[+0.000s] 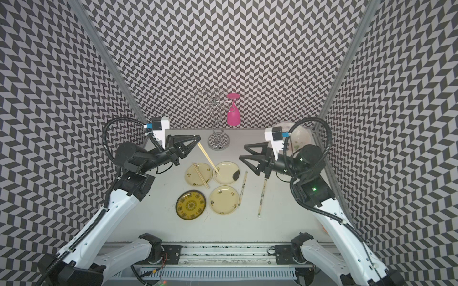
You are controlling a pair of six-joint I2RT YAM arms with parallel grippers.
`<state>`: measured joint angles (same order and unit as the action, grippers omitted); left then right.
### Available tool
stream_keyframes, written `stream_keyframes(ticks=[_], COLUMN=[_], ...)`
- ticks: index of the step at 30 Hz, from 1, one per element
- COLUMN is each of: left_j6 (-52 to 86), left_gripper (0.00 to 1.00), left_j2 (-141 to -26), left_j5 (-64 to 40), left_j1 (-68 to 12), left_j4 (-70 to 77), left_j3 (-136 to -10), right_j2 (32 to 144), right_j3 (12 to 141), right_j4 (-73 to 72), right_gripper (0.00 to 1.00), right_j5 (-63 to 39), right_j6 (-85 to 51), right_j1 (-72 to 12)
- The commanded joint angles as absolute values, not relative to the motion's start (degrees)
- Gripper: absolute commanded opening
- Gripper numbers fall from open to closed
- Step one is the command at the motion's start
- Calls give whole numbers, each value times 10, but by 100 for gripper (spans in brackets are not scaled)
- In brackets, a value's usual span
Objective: Remove the packaging of disposable chopsticks
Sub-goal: Place the disposable chopsticks on the plate.
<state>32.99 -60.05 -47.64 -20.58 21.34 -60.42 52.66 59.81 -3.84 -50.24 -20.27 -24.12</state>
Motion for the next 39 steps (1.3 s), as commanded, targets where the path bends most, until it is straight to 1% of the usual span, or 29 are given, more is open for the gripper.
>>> stream_keyframes(ticks=[1, 4, 10, 16, 23, 28, 32, 39], left_j6=[345, 350, 421, 425, 431, 441, 446, 432], left_gripper=[0, 0, 0, 0, 0, 0, 0, 0], left_j2=[-598, -596, -600, -598, -603, -602, -606, -612], left_j5=[-529, -541, -569, -572, -571, -567, -564, -569], left_j1=[-201, -201, -201, -202, -202, -202, -203, -204], left_j4=[232, 233, 307, 315, 318, 332, 344, 345], left_j3=[-621, -624, -613, -613, -613, -609, -607, -615], right_j2=[515, 529, 568, 641, 684, 687, 695, 696], right_j3=[587, 591, 600, 645, 660, 652, 653, 676], right_j4=[-41, -22, -22, -12, -17, -24, -25, -7], right_gripper=[57, 57, 56, 56, 55, 51, 51, 50], right_j5=[-537, -541, -449, -397, -408, -408, -423, -417], right_j6=[-170, -155, -132, -104, -102, -102, -104, -113], right_j1=[-259, -283, -373, -433, -455, -461, -461, -465])
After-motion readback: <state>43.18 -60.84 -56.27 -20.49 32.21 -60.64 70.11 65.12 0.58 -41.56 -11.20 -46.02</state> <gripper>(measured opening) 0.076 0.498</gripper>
